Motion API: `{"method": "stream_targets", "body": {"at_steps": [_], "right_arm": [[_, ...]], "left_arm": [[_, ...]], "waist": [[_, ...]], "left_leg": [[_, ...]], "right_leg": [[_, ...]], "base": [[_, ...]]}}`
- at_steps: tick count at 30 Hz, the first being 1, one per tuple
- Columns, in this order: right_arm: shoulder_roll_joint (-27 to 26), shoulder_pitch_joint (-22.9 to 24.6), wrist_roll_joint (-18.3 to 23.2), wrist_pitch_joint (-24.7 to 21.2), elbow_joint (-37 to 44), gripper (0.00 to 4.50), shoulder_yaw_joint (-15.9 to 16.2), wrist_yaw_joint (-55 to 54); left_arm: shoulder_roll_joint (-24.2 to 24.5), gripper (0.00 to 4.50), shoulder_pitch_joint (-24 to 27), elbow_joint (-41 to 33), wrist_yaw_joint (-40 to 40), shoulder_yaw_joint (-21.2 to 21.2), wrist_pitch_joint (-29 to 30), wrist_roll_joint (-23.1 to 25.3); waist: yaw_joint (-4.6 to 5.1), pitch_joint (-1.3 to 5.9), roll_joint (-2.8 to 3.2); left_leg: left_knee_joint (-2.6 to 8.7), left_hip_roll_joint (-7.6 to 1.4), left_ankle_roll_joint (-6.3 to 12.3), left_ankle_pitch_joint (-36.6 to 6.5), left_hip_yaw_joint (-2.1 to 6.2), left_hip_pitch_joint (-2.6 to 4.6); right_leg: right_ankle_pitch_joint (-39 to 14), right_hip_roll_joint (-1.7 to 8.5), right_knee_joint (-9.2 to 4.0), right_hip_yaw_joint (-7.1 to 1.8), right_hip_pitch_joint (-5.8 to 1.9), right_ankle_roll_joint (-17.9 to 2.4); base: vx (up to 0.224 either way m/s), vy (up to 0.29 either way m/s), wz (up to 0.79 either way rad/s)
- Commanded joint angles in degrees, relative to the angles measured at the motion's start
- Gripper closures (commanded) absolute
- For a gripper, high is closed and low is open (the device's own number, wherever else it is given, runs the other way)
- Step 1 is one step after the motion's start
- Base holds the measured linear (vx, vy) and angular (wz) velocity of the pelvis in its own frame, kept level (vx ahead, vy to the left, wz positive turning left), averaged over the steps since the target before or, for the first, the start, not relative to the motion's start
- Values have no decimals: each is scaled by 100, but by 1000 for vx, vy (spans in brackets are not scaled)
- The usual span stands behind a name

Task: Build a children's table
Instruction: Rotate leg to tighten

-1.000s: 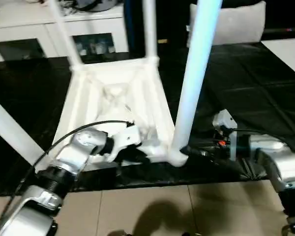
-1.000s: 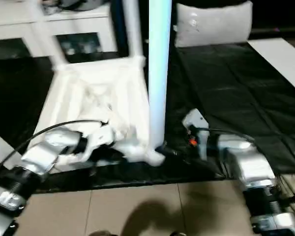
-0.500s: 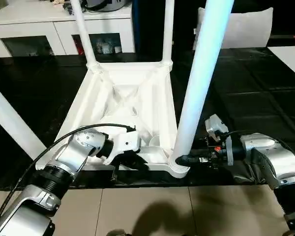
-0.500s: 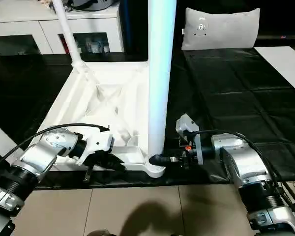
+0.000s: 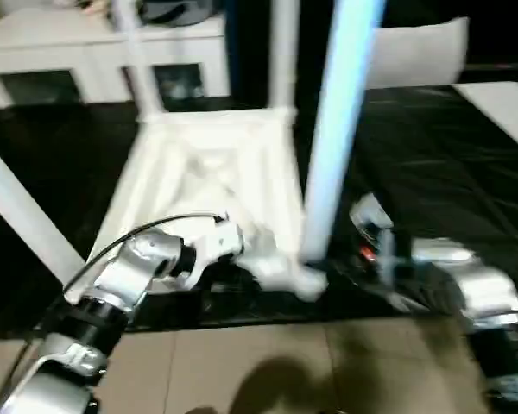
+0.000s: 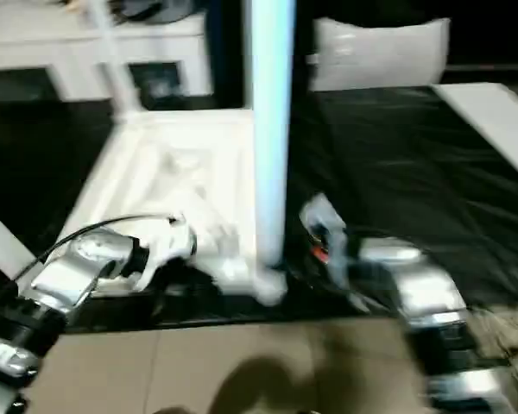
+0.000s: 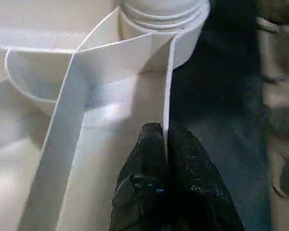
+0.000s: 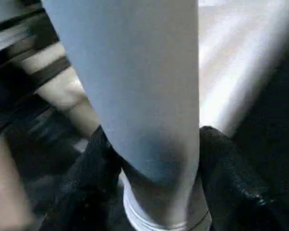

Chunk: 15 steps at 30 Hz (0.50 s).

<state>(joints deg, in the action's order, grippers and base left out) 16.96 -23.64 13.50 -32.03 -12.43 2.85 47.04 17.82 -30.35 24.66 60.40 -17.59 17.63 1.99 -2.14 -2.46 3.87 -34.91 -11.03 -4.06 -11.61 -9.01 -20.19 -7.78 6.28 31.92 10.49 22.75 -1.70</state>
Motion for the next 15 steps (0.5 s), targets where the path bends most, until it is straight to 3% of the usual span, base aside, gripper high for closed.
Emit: {"method": "stream_targets", "body": {"at_steps": [1, 2, 3, 4, 5, 6, 7, 8, 9, 10, 11, 12, 14, 15], "right_arm": [[-483, -114, -148, -340, -237, 247, 22, -961], [-598, -132, -206, -313, -287, 248, -23, -1193], [-812, -170, -303, -294, -370, 248, -126, -1652], [-992, -220, -405, -257, -459, 248, -200, -2069], [-1117, -255, -440, -227, -520, 248, -249, -2313], [-1217, -265, -429, -217, -532, 248, -303, -2446], [-1382, -279, -391, -212, -528, 248, -401, -2637], [-1431, -278, -373, -199, -506, 248, -425, -2681], [-1454, -275, -366, -180, -491, 214, -432, -2697], [-1479, -263, -365, -113, -458, 181, -429, -2699], [-1443, -249, -391, 22, -451, 181, -395, -2638], [-1373, -205, -413, 197, -366, 178, -339, -2477], [-1274, -191, -368, 217, -248, 152, -324, -2257], [-1238, -186, -340, 238, -215, 152, -318, -2159]], "left_arm": [[-379, 450, -206, -183, -502, 149, 253, -160], [-440, 450, -230, -160, -645, 201, 306, -153], [-546, 450, -273, -137, -961, 276, 435, -87], [-653, 450, -325, -113, -1266, 340, 570, -16], [-730, 450, -346, -122, -1413, 370, 662, 8], [-781, 450, -342, -157, -1495, 389, 739, 14], [-872, 450, -339, -202, -1619, 416, 846, 27], [-905, 450, -331, -221, -1646, 408, 870, 45], [-921, 450, -324, -233, -1659, 397, 879, 54], [-939, 450, -304, -258, -1672, 363, 884, 70], [-956, 450, -287, -235, -1667, 321, 821, 84], [-937, 450, -235, -265, -1618, 234, 740, 81], [-852, 450, -209, -352, -1497, 169, 710, 52], [-826, 450, -199, -381, -1446, 162, 697, 23]], "waist": [[79, 319, -51], [186, 315, -9], [273, 314, 42], [273, 314, 42], [405, 280, 49], [415, 281, 31], [440, 285, 21], [475, 268, -7], [508, 279, -4], [508, 279, -4], [534, 296, 31], [534, 322, -43], [494, 341, -17], [469, 363, -22]], "left_leg": [[362, -107, 104, -1868, 103, -25], [398, -153, 99, -2070, 157, -63], [435, -232, 141, -2399, 186, 18], [435, -232, 141, -2399, 186, 18], [510, -312, 86, -2824, 248, 9], [521, -311, 79, -2925, 253, 25], [472, -237, 75, -2897, 213, 77], [399, -127, 65, -2700, 170, 91], [370, -87, 82, -2506, 162, 53], [370, -87, 82, -2506, 162, 53], [404, -122, 121, -2444, 182, 22], [423, -141, 160, -2346, 189, -16], [434, -155, 199, -2170, 191, -19], [453, -175, 249, -1931, 197, -67]], "right_leg": [[-3628, 271, -702, -69, -350, 382], [-3504, 267, -694, -29, -397, 408], [-3370, 280, -719, -16, -391, 343], [-3370, 280, -719, -16, -391, 343], [-3138, 287, -633, -37, -430, 214], [-3154, 286, -623, -54, -428, 224], [-3270, 324, -665, -74, -380, 204], [-3554, 349, -765, -8, -334, 213], [-3635, 349, -783, 26, -361, 272], [-3635, 349, -783, 26, -361, 272], [-3417, 340, -754, -4, -375, 237], [-3196, 346, -710, -41, -395, 178], [-2944, 365, -653, -101, -393, 46], [-2606, 368, -581, -157, -427, -106]], "base": [[0, 0, 0], [0, 0, 0], [0, 0, 0], [0, 0, 0], [0, 0, 0], [0, 0, 0], [0, 0, 0], [0, 0, 0], [0, 0, 0], [0, 0, 0], [0, 0, 0], [0, 0, 0], [0, 0, 0], [0, 0, 0]]}}
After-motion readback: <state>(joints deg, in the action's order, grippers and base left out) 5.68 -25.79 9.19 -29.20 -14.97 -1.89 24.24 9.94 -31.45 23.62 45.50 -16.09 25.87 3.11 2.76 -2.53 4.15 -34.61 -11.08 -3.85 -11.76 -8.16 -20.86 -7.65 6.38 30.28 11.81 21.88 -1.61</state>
